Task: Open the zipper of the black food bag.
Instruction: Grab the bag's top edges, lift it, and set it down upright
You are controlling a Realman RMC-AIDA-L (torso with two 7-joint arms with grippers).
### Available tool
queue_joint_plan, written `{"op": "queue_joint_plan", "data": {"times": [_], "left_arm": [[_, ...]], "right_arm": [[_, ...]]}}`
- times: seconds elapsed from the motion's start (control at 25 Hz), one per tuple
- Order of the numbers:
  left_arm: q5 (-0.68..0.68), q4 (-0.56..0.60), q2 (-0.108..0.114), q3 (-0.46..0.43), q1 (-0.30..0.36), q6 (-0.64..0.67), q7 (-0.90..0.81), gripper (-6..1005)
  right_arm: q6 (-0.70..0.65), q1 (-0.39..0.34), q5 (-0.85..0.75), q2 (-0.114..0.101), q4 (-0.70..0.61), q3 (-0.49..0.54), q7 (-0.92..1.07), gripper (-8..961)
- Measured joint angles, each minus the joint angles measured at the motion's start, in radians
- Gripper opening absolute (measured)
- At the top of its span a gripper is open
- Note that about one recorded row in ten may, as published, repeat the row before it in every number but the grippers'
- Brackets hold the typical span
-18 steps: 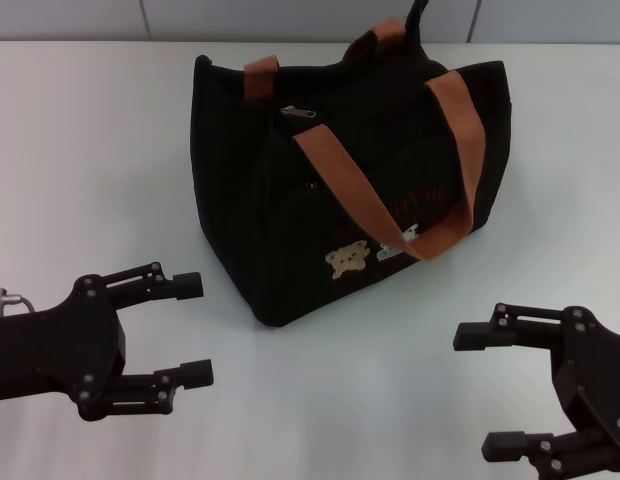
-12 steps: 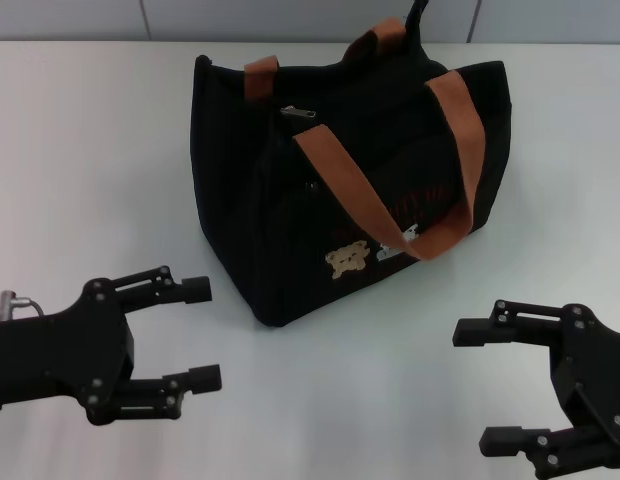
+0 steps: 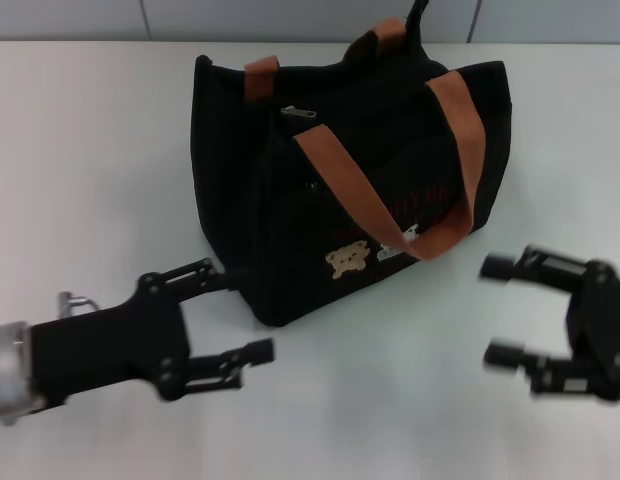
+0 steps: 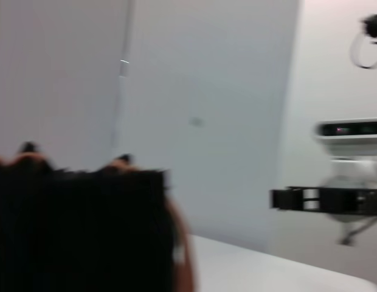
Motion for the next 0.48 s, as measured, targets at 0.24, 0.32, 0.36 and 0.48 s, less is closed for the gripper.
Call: {"op": "queue_joint_plan", "data": {"times": [0.24,0.32,0.36,0.48], "left_arm": [[-0.14,-0.205,-0.002,-0.001,-0.031,-0.229,0.153,810],[-0.174,-0.232,-0.003,-0.001,-0.031,-0.251,0.175,808],[-0.194,-0.243,-0.003,-0.001,-0.032,-0.259,0.182,807],[-0.215,-0.272,-0.004,-0.001,-0.046,-0.297,0.201,805]], "right_arm": [[0.033,-0.05,0.006,-0.001,0.023,0.11,-0.045,835],[0.038,-0.06,0.006,-0.004,0.041,0.111,-0.065,835],[0.049,-0.065,0.006,-0.006,0.052,0.111,-0.076,835],[0.067,-0.066,0.006,-0.004,0.056,0.111,-0.078,835]]}}
